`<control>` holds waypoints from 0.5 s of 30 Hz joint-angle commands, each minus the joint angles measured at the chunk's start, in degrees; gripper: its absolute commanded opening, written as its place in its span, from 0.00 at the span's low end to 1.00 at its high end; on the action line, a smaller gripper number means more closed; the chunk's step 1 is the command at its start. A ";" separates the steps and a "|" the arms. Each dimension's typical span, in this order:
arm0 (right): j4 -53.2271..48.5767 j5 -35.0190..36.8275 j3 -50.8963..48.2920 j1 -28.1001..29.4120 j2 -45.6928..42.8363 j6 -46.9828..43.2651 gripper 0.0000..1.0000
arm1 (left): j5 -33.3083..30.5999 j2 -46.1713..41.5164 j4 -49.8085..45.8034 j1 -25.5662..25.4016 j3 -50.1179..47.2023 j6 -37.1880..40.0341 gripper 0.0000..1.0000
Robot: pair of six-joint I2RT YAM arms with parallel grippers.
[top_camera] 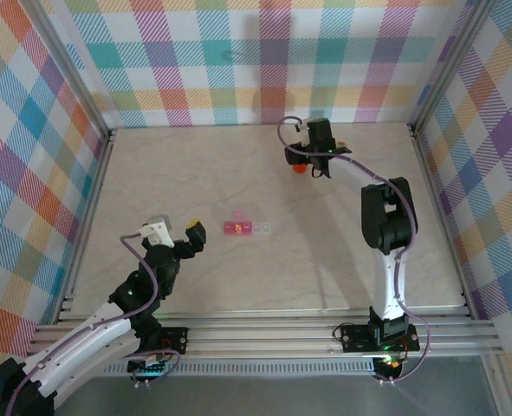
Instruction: Sort the pills into containers
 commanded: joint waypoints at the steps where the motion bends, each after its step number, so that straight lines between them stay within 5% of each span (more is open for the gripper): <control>1: -0.24 -2.22 -3.30 0.05 -8.18 0.13 0.75 | 0.44 2.58 1.55 0.70 2.62 -1.44 1.00; 8: -3.55 -1.99 -14.50 0.76 -18.93 10.00 0.69 | 7.39 11.08 -0.96 2.52 7.29 -1.51 1.00; 15: -2.17 -6.35 -28.88 6.51 -27.99 17.35 0.59 | 20.90 23.51 -2.48 9.74 10.24 -10.81 0.87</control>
